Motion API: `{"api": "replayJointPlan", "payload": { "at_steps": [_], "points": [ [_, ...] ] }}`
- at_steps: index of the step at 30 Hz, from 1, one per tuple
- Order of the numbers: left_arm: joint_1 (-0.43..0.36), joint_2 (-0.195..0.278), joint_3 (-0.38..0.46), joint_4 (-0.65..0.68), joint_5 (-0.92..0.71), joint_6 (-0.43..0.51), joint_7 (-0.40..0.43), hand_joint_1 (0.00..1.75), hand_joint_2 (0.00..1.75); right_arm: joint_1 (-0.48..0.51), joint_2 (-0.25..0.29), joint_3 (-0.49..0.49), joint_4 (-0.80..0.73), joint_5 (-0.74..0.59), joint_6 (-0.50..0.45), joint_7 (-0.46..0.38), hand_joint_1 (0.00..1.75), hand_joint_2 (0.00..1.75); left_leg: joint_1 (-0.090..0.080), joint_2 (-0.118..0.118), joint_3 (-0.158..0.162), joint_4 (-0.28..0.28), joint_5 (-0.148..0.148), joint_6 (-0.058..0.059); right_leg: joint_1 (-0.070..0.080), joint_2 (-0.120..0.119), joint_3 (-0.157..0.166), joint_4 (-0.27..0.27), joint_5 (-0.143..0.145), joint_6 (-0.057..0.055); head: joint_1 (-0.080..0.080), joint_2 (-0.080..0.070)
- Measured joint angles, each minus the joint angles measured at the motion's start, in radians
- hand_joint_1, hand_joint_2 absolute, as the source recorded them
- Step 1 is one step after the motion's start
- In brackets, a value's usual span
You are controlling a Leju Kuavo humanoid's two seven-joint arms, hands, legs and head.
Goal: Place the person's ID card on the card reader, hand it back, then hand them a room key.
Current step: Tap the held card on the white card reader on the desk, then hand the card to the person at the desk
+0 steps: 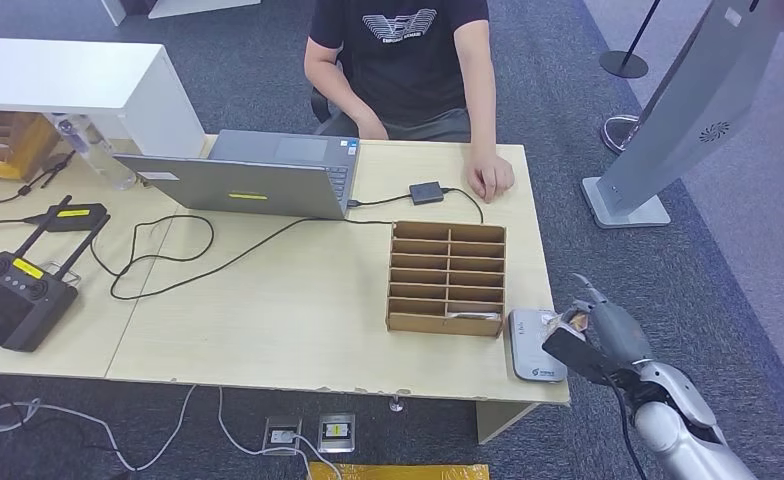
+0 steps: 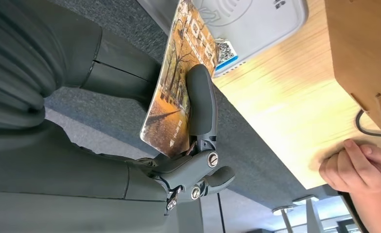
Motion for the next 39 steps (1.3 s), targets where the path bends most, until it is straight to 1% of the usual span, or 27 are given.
{"api": "replayJointPlan", "payload": {
  "at_steps": [4,9,11,13,17,21,24,29,35,39],
  "points": [
    [0.0,0.0,0.0,0.0,-0.004,-0.001,0.001,0.0,0.0,0.0,-0.01,0.0,0.018,-0.008,-0.014,-0.013,1.75,1.75,0.0,0.0,0.0,0.0,0.0,0.0,0.0,0.0,0.0,0.0,0.0,0.0,0.0,0.0],
    [0.0,0.0,0.0,0.0,-0.007,-0.003,0.001,0.0,0.0,0.0,-0.027,0.0,0.021,-0.019,-0.017,-0.009,1.75,1.75,0.0,0.0,0.0,0.0,0.0,0.0,0.0,0.0,0.001,0.0,0.0,0.0,0.0,0.0],
    [0.0,0.0,0.0,0.0,-0.014,-0.004,0.0,0.0,0.0,0.001,-0.032,0.0,0.017,-0.02,-0.014,0.006,1.75,1.75,0.0,0.0,0.0,0.0,0.0,0.0,0.0,0.0,0.001,0.0,0.0,0.0,0.0,0.0],
    [0.0,0.001,0.0,0.0,-0.022,-0.008,-0.001,0.0,0.0,0.001,-0.041,-0.001,-0.003,-0.02,-0.001,0.038,1.75,1.75,0.0,0.0,0.001,0.0,0.0,0.0,0.0,0.0,0.001,0.0,0.0,0.0,0.0,0.0],
    [0.0,0.003,0.0,0.0,-0.019,-0.01,-0.014,0.0,0.0,0.006,-0.067,-0.008,-0.098,-0.01,0.041,0.11,1.75,1.75,0.0,0.0,0.0,0.0,0.0,0.0,0.0,0.0,0.001,0.0,0.001,0.0,0.0,0.0],
    [0.001,0.005,0.0,0.0,-0.016,-0.01,-0.028,0.0,0.0,-0.009,-0.091,-0.057,-0.247,-0.015,0.112,0.151,1.75,1.75,0.0,0.0,0.0,0.0,0.0,0.0,0.0,0.001,0.001,0.0,0.001,0.0,0.0,0.0],
    [0.001,0.005,0.0,0.0,-0.016,-0.01,-0.034,0.0,0.0,-0.037,-0.099,-0.108,-0.349,-0.04,0.161,0.159,1.75,1.75,0.0,0.0,0.001,0.0,0.0,0.0,0.0,0.001,0.001,0.0,0.001,0.0,0.0,0.0],
    [0.002,0.004,0.0,0.0,-0.016,-0.009,-0.041,0.0,0.0,-0.059,-0.101,-0.17,-0.471,-0.053,0.182,0.15,1.75,1.75,0.0,0.0,0.0,0.0,0.0,0.0,0.0,0.0,0.001,0.0,0.001,0.0,0.0,0.0],
    [0.002,-0.004,0.0,0.0,-0.015,-0.007,-0.043,0.0,0.0,-0.078,-0.089,-0.189,-0.548,-0.045,0.198,0.152,1.75,1.75,0.0,0.0,0.0,0.0,0.0,0.0,0.0,0.0,0.001,0.0,0.001,0.0,0.0,0.0],
    [0.002,-0.006,0.0,0.0,-0.016,-0.007,-0.043,0.0,0.0,-0.089,-0.081,-0.192,-0.571,-0.033,0.196,0.153,1.75,1.75,0.0,0.0,0.0,0.0,0.0,0.0,0.0,0.0,0.001,0.0,0.001,0.0,0.0,0.0]
  ]
}}
